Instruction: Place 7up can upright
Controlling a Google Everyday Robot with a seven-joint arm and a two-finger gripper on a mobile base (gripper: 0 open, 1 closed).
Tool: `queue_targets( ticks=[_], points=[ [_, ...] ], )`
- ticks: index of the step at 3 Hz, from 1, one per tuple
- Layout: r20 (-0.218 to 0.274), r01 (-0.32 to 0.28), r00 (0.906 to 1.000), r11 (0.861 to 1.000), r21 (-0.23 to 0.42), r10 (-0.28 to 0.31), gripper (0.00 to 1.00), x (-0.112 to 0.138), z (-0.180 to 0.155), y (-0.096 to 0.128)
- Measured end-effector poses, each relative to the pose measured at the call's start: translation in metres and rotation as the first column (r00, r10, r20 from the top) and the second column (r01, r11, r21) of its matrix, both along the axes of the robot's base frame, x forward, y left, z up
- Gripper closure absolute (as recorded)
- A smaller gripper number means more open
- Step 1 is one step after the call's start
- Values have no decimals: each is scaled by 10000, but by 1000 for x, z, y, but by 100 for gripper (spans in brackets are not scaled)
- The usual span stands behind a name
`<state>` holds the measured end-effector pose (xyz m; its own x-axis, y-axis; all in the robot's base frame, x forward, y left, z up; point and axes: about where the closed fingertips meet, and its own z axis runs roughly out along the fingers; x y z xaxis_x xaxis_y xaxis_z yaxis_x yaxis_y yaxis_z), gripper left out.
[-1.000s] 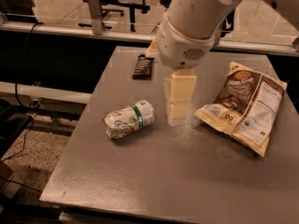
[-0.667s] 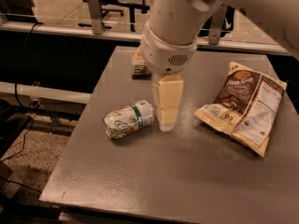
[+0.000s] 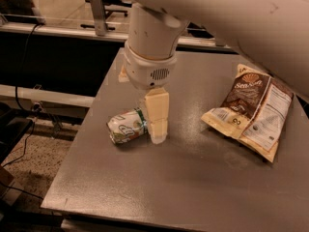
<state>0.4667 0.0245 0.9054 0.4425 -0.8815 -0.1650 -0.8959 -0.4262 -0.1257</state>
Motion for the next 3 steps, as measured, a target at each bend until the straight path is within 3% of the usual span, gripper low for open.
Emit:
queue_targets(
  ticks=[1,3],
  points=[
    [-183,-674,9976,9970,-369,667,0,-3,-22,24],
    [-506,-1200,9919,9898,-762,1163,0,-5,-49,43]
  ],
)
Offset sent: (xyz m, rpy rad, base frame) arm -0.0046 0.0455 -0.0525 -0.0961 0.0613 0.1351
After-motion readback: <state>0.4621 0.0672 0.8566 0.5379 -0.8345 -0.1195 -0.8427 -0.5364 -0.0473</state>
